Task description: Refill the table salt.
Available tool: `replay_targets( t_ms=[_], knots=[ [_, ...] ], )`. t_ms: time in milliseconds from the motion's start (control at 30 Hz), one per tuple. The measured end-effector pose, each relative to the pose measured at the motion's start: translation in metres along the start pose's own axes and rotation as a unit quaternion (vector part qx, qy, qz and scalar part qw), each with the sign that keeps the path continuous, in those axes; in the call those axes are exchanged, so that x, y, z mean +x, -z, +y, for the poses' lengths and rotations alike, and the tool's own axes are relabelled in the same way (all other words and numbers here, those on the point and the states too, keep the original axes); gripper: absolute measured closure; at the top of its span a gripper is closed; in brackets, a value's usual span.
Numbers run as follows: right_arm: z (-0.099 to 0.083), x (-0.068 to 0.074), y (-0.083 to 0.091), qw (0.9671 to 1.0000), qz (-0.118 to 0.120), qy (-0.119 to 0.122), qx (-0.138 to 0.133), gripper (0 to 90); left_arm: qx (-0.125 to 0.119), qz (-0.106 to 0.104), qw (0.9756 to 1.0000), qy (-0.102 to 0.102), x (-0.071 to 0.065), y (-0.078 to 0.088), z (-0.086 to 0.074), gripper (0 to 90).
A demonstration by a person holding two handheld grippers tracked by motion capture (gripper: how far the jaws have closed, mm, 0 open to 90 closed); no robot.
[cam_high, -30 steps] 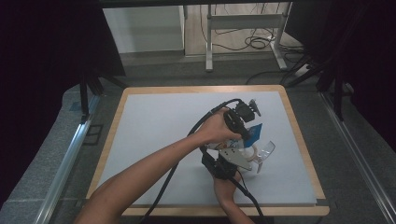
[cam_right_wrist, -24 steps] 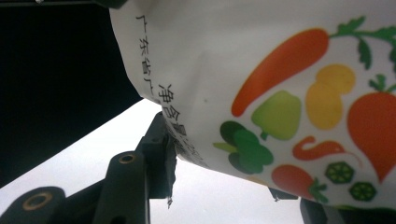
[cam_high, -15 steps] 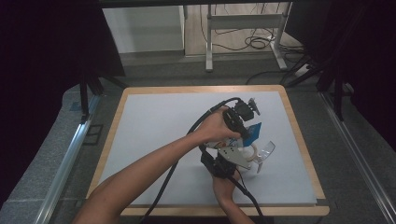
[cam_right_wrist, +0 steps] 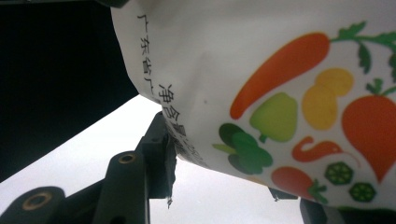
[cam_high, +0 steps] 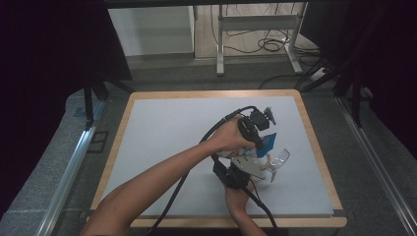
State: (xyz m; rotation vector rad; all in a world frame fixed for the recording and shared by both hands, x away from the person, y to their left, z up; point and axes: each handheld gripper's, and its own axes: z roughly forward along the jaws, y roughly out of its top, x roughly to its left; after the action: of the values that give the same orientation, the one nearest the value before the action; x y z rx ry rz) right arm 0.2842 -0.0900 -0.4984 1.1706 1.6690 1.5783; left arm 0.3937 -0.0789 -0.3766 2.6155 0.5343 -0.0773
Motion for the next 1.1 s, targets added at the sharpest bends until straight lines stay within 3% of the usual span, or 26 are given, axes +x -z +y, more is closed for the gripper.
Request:
replay_targets(
  t_ms=[1100],
  knots=[
    [0.0025, -0.0002, -0.0009, 1.0000, 0.003, 0.000, -0.002, 52.3, -0.001, 0.004, 1.0000, 0.000, 0.0003, 0.0035, 0.0007, 90.0]
  ],
)
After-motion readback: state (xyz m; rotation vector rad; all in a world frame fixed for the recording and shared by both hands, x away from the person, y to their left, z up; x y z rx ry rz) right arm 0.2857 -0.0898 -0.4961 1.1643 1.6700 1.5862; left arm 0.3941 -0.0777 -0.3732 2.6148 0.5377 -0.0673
